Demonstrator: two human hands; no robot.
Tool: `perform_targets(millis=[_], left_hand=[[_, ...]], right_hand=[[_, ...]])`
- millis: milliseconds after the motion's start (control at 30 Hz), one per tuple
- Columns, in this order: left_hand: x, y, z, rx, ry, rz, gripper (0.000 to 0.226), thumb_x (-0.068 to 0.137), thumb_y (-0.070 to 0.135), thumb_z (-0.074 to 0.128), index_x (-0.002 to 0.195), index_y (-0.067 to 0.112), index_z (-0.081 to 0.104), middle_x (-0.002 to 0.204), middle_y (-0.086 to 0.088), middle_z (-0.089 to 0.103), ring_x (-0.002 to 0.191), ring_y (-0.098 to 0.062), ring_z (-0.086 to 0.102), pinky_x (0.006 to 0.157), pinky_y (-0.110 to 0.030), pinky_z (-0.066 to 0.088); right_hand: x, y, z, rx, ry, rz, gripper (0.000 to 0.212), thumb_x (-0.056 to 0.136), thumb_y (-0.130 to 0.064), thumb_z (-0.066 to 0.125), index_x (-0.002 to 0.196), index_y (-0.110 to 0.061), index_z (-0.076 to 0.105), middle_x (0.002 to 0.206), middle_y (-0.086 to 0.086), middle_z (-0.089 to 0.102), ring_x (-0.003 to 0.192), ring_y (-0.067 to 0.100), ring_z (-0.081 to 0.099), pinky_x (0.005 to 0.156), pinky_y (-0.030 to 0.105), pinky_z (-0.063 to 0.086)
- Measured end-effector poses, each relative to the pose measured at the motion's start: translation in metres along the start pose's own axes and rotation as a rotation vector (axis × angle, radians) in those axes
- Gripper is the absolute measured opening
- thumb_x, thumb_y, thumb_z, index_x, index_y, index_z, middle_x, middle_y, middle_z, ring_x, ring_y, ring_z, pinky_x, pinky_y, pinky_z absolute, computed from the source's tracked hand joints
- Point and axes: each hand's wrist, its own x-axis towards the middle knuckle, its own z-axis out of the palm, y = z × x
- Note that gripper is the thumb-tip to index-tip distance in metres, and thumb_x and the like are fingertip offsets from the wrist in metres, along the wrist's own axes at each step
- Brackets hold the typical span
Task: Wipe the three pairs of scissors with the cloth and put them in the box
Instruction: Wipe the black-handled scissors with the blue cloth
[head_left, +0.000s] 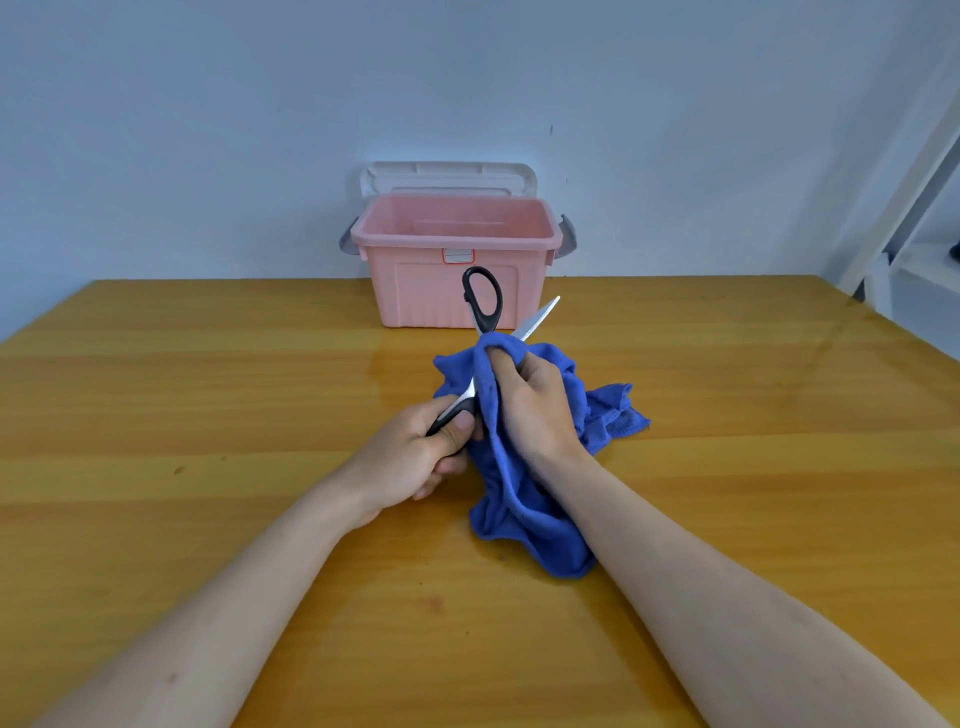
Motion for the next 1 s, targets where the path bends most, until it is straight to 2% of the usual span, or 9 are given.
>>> perform_targets(millis=[67,167,267,333,433,600,700,800,1000], left_hand=[[0.000,-0.001,0.000,0.026,-0.011,0.001,0.029,0.103,0.032,0.043,0.099,0.004,0.049,0.057,0.006,0.039,0.060,-0.026,0.028,0.043,-0.025,0.027],[0.000,-0.002,-0.002,0.029,-0.025,-0.003,0.022,0.104,0.029,0.041,0.093,0.013,0.051,0.062,0.001,0.038,0.052,-0.015,0.029,0.043,-0.024,0.030],[-0.001,0.001,-0.003,0.022,-0.022,-0.007,0.020,0.104,0.028,0.040,0.097,0.015,0.052,0.059,0.004,0.037,0.046,-0.009,0.027,0.043,-0.023,0.031],[-0.002,0.002,-0.003,0.029,-0.022,-0.006,0.020,0.104,0.028,0.040,0.099,0.012,0.052,0.057,0.006,0.037,0.045,-0.008,0.027,0.043,-0.023,0.032],[-0.003,0.004,-0.002,0.034,-0.018,-0.007,0.024,0.104,0.029,0.041,0.103,0.008,0.051,0.056,0.006,0.037,0.046,-0.009,0.028,0.043,-0.023,0.032],[-0.001,0.004,0.003,0.050,-0.034,0.005,0.025,0.104,0.029,0.041,0.085,0.015,0.051,0.052,0.009,0.039,0.049,-0.011,0.035,0.045,-0.025,0.035],[-0.001,0.003,0.003,0.062,-0.025,0.007,0.023,0.104,0.025,0.041,0.088,0.012,0.052,0.059,0.004,0.051,0.054,-0.015,0.050,0.046,-0.026,0.041],[-0.001,0.002,0.000,0.001,-0.017,-0.021,0.021,0.103,0.022,0.044,0.106,0.004,0.055,0.077,-0.005,0.064,0.061,-0.019,0.063,0.046,-0.024,0.044],[-0.001,0.004,-0.005,-0.162,-0.045,-0.043,0.039,0.093,0.044,0.047,0.096,0.005,0.052,0.066,-0.001,0.045,0.047,-0.015,0.041,0.044,-0.024,0.033]], right_hand=[[0.002,0.001,-0.003,-0.021,-0.033,0.011,0.056,0.102,-0.017,0.047,0.049,-0.030,0.063,0.052,-0.008,0.060,0.053,0.007,0.058,0.059,0.027,0.048],[0.002,0.003,-0.005,0.012,-0.085,0.047,0.043,0.100,-0.009,0.049,0.069,-0.027,0.073,0.072,-0.001,0.073,0.076,0.014,0.070,0.077,0.033,0.056],[0.003,0.006,-0.006,0.089,-0.071,0.044,0.014,0.094,0.001,0.055,0.096,-0.006,0.068,0.094,0.014,0.073,0.092,0.028,0.070,0.088,0.043,0.056],[0.002,0.006,-0.005,0.125,-0.061,0.042,0.014,0.092,0.004,0.056,0.097,-0.004,0.066,0.099,0.019,0.072,0.095,0.032,0.070,0.090,0.044,0.056],[-0.002,0.005,-0.004,0.139,-0.025,0.046,0.013,0.095,-0.003,0.056,0.096,-0.006,0.069,0.095,0.017,0.074,0.092,0.032,0.071,0.089,0.047,0.056],[-0.006,0.001,-0.001,0.214,0.068,0.159,0.035,0.098,-0.016,0.051,0.067,-0.011,0.067,0.061,0.009,0.067,0.057,0.022,0.064,0.056,0.031,0.054],[-0.004,0.001,0.001,0.195,0.026,0.139,0.033,0.100,-0.013,0.049,0.076,-0.014,0.071,0.069,0.011,0.071,0.067,0.025,0.069,0.069,0.039,0.058],[-0.002,0.003,-0.002,0.222,-0.043,0.122,0.014,0.097,-0.002,0.054,0.103,-0.004,0.066,0.097,0.024,0.072,0.085,0.032,0.069,0.084,0.046,0.057],[-0.002,0.005,-0.005,0.285,-0.048,0.140,0.011,0.095,-0.001,0.057,0.103,-0.001,0.065,0.095,0.021,0.071,0.089,0.035,0.068,0.087,0.052,0.055]])
